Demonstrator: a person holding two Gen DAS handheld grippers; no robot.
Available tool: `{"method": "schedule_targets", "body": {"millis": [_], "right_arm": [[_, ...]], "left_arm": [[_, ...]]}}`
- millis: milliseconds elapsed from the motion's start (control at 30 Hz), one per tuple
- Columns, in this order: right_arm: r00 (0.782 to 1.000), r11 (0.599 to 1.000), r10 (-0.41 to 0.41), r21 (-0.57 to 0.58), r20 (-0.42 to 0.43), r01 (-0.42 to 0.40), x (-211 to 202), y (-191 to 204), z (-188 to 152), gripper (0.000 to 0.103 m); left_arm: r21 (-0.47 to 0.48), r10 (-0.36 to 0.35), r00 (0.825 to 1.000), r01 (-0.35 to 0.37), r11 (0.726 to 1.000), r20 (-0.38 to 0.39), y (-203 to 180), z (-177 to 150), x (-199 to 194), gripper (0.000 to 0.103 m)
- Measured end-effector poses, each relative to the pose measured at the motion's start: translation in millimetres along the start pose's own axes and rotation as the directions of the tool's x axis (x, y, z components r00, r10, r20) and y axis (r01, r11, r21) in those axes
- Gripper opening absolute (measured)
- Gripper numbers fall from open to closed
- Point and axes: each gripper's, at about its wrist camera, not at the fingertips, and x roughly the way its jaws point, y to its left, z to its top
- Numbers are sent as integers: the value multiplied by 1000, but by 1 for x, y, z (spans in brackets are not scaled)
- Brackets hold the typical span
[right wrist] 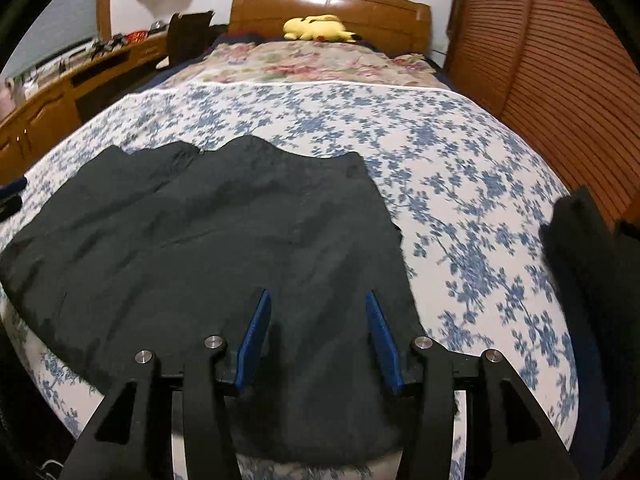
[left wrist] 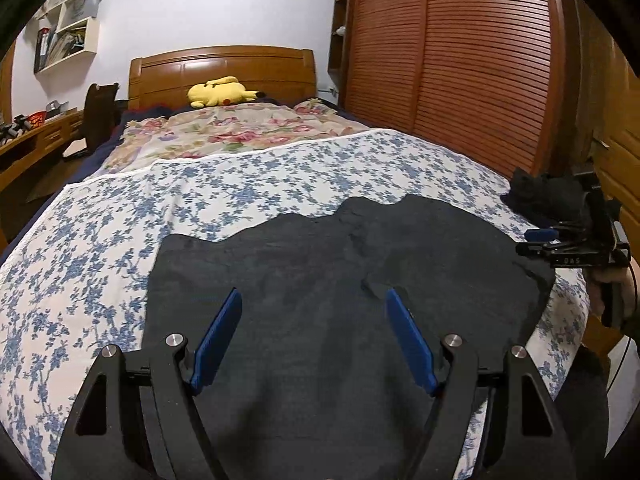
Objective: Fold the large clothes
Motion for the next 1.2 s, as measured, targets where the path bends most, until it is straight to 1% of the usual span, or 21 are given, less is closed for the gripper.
{"method": "schedule_targets", "body": {"millis": [167, 267, 333, 400, 433, 533, 633, 733, 800, 867, 933, 1067, 1200], "right_arm": [[1000, 1000, -1, 2, -24, 1, 4, -4, -14, 51], [998, 1000, -12, 24, -60, 13, 18, -13, -22, 51], [995, 998, 11, 58, -95, -6, 32, -23, -27, 51], [994, 994, 49, 101, -96, -40, 39, -30, -33, 51], [994, 993, 56, 111, -92, -45, 40, -32, -34, 51], [994, 995, 23, 103, -104, -12, 39, -28, -29, 51], [996, 996, -45, 73, -78, 51, 27, -18, -22, 51], [999, 997, -35, 61, -17, 36, 10, -5, -17, 51], [1000, 999, -7, 38, 16, 7, 2, 8, -15, 51], [998, 998, 54, 24, 31, -55, -4, 22, -12, 51], [994, 995, 98, -4, 43, -98, -9, 38, -11, 51], [980, 980, 195, -58, 51, -192, -11, 68, -10, 51], [956, 954, 288, -100, 54, -282, -7, 89, -10, 51]], "left_arm": [[23, -32, 999, 32, 999, -7, -17, -2, 2, 76], [37, -43, 999, 44, 998, -16, -25, -4, 4, 76], [43, -50, 998, 51, 998, -23, -29, -6, 5, 76], [48, -56, 998, 57, 997, -29, -32, -8, 5, 76], [49, -58, 998, 60, 997, -30, -33, -8, 5, 76], [54, -64, 997, 66, 996, -36, -37, -11, 5, 76], [62, -68, 997, 70, 996, -39, -42, -14, 3, 76], [66, -70, 997, 72, 995, -40, -48, -18, -2, 76], [62, -68, 997, 71, 996, -44, -52, -22, -5, 76], [54, -62, 997, 64, 996, -48, -54, -26, -9, 76], [44, -53, 997, 55, 997, -53, -55, -29, -13, 76], [13, -11, 998, 12, 1000, -67, -52, -34, -24, 76], [-26, 46, 995, -48, 998, -92, -42, -42, -39, 76]]}}
